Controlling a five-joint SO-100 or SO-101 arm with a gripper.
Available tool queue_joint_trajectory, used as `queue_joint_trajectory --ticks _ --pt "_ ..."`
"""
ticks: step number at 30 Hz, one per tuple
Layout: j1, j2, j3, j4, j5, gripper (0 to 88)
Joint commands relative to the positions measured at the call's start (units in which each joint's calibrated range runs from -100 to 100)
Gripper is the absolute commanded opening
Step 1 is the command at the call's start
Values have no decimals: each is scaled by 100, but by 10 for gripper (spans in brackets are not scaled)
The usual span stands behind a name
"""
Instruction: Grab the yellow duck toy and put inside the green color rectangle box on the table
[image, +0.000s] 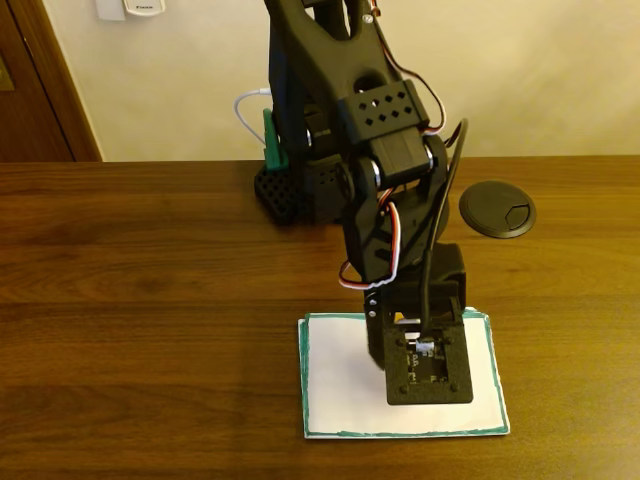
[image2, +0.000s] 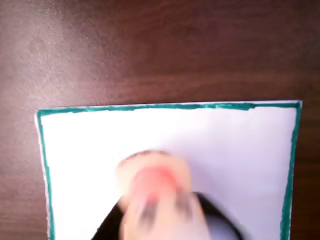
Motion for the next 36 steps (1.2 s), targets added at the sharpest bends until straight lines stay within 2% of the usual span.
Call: queue_joint_trajectory --ticks 1,5,13,16,18,22,25,31,36 --pt "-11 -135 -21 -60 -59 339" --pt "16 -292 97 -68 -78 361" --pt "50 -2527 97 1414 -117 387" --pt "321 -3426 70 2147 -10 386" --pt "800 -3941 216 2488 210 377" --pt "1898 -4753 1235 2318 713 173" --pt "2708 -6123 2628 2019 1040 8" --pt "3345 -8088 4166 2531 1368 2" --pt "2857 -9013 4867 2846 1402 1"
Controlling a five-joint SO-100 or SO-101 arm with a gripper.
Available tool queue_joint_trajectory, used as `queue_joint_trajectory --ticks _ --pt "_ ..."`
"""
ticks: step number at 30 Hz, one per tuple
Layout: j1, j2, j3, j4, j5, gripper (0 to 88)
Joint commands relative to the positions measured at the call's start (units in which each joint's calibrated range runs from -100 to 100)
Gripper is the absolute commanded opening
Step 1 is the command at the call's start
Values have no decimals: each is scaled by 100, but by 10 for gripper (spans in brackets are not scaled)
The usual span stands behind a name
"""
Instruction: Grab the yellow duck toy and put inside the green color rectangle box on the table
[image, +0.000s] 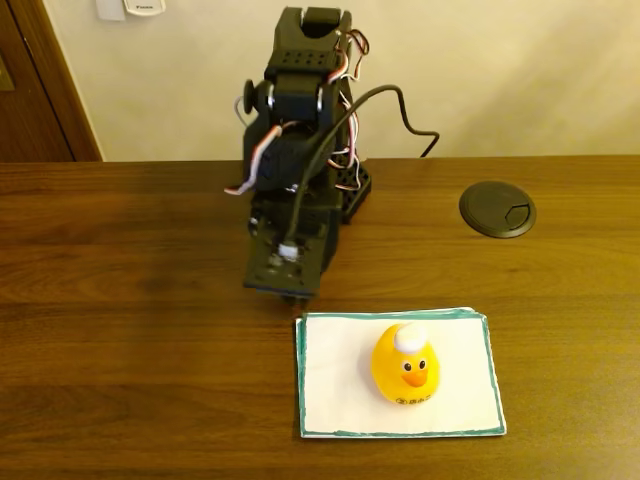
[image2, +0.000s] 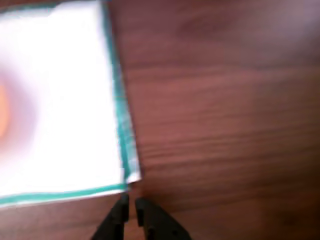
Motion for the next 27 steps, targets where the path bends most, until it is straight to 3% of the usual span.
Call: queue_joint_trajectory --ticks 1,6,9,27 --pt "-356 -366 306 86 -20 1" --pt "-469 -366 624 -84 -83 1" --pt "-208 -366 624 401 -278 7" --pt "-208 -366 624 478 -107 8"
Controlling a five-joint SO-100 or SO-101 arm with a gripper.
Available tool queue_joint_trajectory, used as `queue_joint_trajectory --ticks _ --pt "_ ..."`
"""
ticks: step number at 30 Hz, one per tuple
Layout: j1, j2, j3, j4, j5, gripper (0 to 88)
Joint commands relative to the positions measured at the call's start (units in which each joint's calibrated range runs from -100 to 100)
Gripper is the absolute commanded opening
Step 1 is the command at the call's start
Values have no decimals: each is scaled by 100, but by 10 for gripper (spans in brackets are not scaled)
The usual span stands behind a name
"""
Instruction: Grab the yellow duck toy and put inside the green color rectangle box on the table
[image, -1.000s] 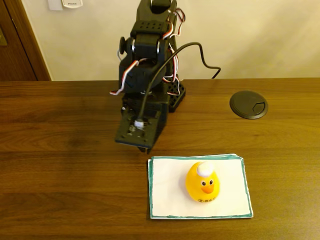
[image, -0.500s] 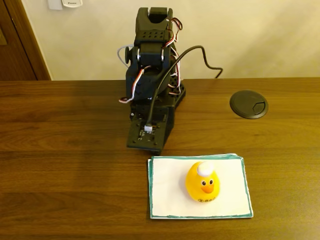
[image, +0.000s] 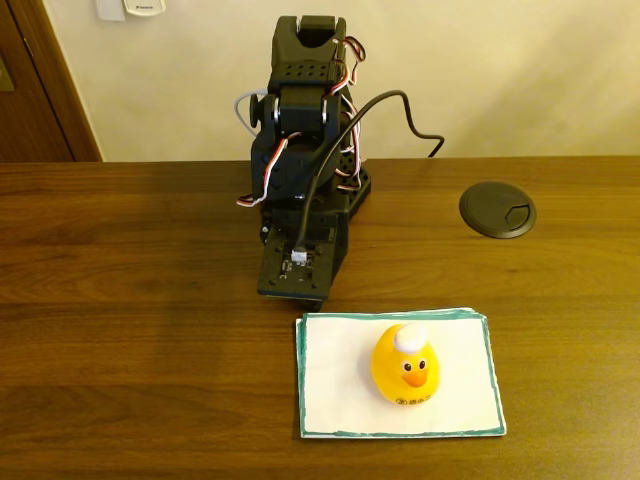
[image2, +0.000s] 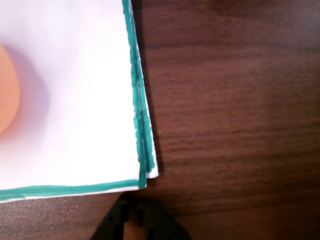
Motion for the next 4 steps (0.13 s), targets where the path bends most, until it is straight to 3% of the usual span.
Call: queue_joint_trajectory --ticks 1,4 --pt "37 0 11 29 10 8" --pt "37 0 11 29 10 8"
